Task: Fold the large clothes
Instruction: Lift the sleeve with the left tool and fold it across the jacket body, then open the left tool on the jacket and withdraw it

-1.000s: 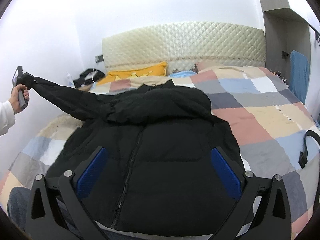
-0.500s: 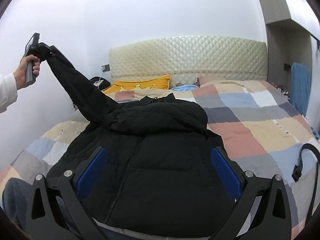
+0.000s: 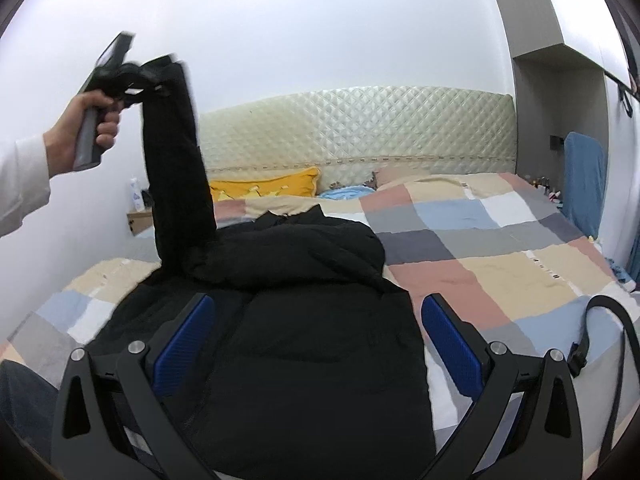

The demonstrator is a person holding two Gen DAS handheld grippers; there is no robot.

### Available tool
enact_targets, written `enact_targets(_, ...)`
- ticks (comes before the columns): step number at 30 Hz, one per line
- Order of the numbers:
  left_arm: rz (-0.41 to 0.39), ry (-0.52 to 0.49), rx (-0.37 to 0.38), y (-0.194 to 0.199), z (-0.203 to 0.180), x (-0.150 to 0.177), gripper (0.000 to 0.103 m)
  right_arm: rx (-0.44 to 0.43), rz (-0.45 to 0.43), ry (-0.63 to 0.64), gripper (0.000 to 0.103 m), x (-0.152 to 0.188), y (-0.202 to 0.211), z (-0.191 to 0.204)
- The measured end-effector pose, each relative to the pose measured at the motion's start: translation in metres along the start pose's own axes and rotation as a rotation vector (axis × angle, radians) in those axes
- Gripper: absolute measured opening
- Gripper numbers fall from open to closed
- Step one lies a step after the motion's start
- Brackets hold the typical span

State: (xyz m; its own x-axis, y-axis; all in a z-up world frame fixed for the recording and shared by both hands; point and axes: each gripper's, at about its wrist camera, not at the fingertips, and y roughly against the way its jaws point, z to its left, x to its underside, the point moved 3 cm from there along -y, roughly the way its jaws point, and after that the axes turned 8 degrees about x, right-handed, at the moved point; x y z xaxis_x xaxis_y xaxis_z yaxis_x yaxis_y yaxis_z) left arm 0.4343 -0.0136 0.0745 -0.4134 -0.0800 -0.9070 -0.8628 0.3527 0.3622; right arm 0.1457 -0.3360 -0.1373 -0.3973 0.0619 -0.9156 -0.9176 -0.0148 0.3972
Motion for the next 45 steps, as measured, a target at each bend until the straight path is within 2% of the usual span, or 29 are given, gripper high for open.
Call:
enact_targets(4,0.049,-0.022,0.083,-0.048,-0.049,0.035,0.009,-0.026,0.039,-0.086,0.103,0.006,-0.011,-0.010)
enact_targets(8,0.123,-0.065,0.155,-0.109,-0.099,0.080,0.009,0.015,0.045,-0.092,0.103,0.009,-0.017,-0.018)
enact_targets(11,0.187,-0.084,0.186,-0.147,-0.121,0.118,0.009,0.014,0.060,-0.141,0.103,0.011,-0.024,-0.027)
enact_targets(19,0.326,-0.126,0.201,-0.216,-0.145,0.234,0.009,0.001,0.123,-0.145,0.103,0.021,-0.051,-0.026)
enact_targets(22,0.361,-0.132,0.199,-0.238,-0.137,0.265,0.010,-0.027,0.151,-0.169,0.103,0.024,-0.058,-0.029)
enact_targets(26,0.348,-0.163,0.178,-0.254,-0.132,0.284,0.011,0.030,0.119,-0.228,0.103,0.024,-0.055,-0.049)
enact_targets(28,0.348,-0.175,0.151,-0.263,-0.130,0.296,0.012,0.026,0.139,-0.263,0.103,0.027,-0.060,-0.054)
enact_targets(31,0.344,-0.193,0.121,-0.269,-0.132,0.306,0.015,0.008,0.176,-0.239,0.103,0.032,-0.070,-0.044)
enact_targets(35,0.351,-0.219,0.089,-0.269,-0.135,0.305,0.016,0.010,0.179,-0.191,0.103,0.034,-0.073,-0.034)
enact_targets(39,0.392,-0.224,0.075,-0.263,-0.138,0.299,0.021,0.028,0.181,-0.189,0.103,0.036,-0.074,-0.037)
enact_targets(42,0.451,-0.262,0.076,-0.251,-0.143,0.298,0.035,0.080,0.175,-0.181,0.103,0.036,-0.075,-0.042)
enact_targets(44,0.468,-0.321,0.064,-0.239,-0.149,0.296,0.053,0.105,0.162,-0.172,0.103,0.035,-0.072,-0.044)
enact_targets(45,0.469,-0.342,0.059,-0.232,-0.151,0.293,0.057,0.117,0.160,-0.170,0.103,0.035,-0.071,-0.046)
